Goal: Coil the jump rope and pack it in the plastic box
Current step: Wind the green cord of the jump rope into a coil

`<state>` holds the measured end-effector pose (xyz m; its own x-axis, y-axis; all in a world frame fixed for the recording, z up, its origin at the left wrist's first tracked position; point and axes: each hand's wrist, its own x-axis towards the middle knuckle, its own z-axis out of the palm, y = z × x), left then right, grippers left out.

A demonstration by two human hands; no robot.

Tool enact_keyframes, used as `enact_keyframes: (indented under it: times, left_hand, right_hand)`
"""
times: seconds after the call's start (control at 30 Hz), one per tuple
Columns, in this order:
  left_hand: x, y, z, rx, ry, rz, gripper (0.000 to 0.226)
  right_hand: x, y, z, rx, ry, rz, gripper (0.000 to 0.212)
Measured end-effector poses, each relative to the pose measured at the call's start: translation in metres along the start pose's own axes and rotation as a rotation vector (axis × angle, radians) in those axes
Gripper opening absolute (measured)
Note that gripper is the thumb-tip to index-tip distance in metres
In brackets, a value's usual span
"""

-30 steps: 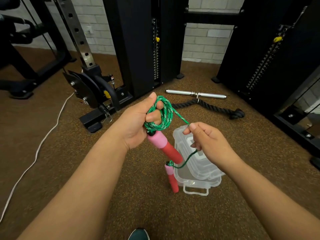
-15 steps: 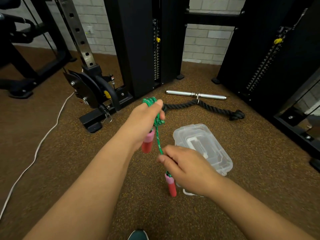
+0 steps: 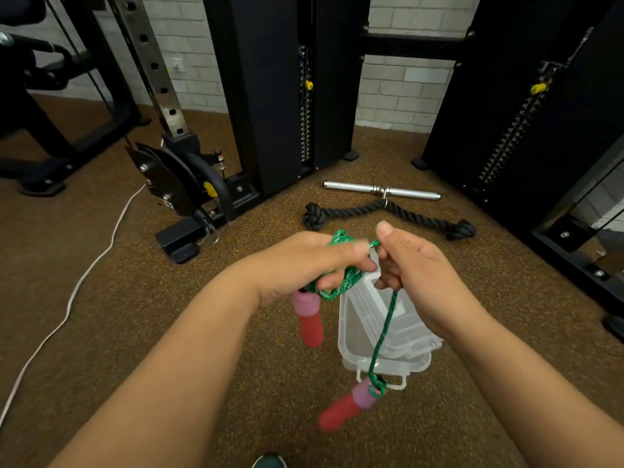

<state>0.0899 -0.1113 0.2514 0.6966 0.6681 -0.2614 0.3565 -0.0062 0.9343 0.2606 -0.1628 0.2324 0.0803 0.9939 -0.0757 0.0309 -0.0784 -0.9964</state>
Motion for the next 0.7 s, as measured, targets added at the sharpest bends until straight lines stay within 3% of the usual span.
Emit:
enact_keyframes:
  times: [0.1, 0.23, 0.37, 0.53, 0.7]
  left_hand:
    - [-0.001, -0.001, -0.004, -0.087, 0.013, 0.054, 0.033]
    - [-0.005, -0.003, -0.013, -0.274, 0.133, 0.105, 0.030]
    - [-0.004, -0.003, -0.017, -0.407, 0.228, 0.115, 0.032]
    - [0.002, -0.004, -0.015, -0.535, 0.319, 0.134, 0.036]
    - [0.003, -0.004, -0.017, -0.663, 0.400, 0.126, 0.039]
  right_hand:
    - [0.000, 0.005, 0.000, 0.108, -0.113, 0.044, 0.033]
    - [0.001, 0.009, -0.011, 0.132, -0.275, 0.018, 0.026]
    - [0.003, 0.017, -0.018, 0.017, -0.188, 0.012, 0.035]
    - [0.005, 0.028, -0.020, -0.007, -0.200, -0.014, 0.026]
    - [0.008, 0.038, -0.014, -0.167, -0.051, 0.025, 0.038]
